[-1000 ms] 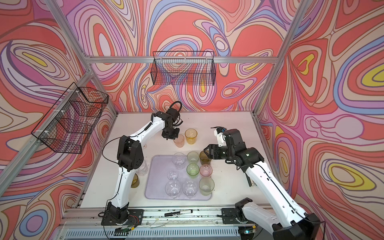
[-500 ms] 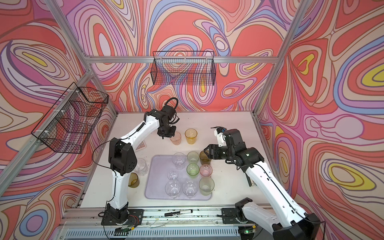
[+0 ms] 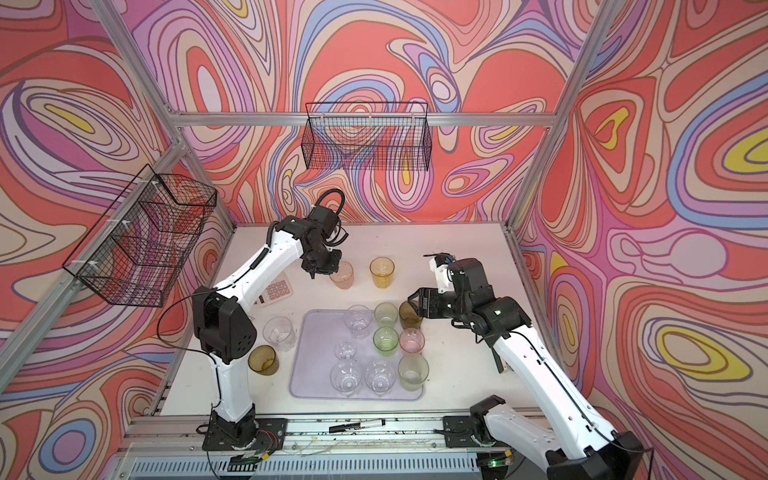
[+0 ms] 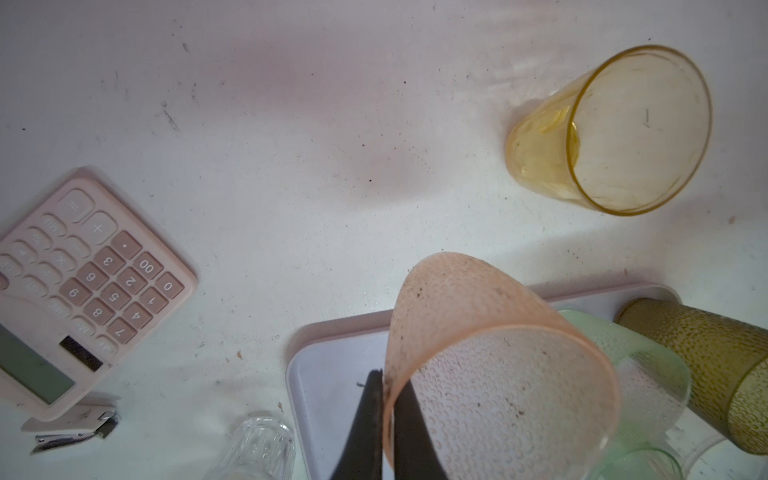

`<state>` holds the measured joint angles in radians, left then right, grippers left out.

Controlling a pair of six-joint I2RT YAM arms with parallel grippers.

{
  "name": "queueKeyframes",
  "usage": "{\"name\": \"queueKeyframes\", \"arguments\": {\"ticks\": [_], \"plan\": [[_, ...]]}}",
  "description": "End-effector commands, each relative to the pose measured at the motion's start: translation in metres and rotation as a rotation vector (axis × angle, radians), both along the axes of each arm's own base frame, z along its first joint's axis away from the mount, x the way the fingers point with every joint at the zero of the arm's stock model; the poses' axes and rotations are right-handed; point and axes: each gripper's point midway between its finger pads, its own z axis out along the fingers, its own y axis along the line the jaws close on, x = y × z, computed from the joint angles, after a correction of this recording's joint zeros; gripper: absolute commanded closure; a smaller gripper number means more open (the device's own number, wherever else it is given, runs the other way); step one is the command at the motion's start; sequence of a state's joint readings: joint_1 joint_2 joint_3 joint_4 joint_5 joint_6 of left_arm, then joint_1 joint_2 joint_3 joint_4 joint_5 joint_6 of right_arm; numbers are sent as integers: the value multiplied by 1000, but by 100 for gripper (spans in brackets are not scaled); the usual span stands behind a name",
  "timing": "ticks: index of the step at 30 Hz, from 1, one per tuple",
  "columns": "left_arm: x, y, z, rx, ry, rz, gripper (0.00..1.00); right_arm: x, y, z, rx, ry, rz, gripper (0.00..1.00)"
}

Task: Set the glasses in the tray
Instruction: 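Lift the pink cup and carry it over the tray with the left gripper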

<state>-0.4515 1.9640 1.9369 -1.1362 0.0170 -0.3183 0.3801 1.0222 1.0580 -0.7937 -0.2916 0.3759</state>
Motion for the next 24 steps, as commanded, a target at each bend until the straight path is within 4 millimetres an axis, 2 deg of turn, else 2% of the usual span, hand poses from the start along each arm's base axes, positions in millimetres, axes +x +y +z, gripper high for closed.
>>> {"name": "queueKeyframes", "arguments": {"ticks": [1,12,18,24], "plan": [[-18,17,11,28,19,10,100,2,-2,1,-5,-13,-13,30],[-46,36,8,38,52,12,100,4,-5,1,-3,-34,-29,30],[-62,43,-5,44,82,21,100,4,-7,-1,-14,-33,-34,30],[-71,46,-14,37,95,42,100,5,-6,-3,-17,-34,-30,30]]}}
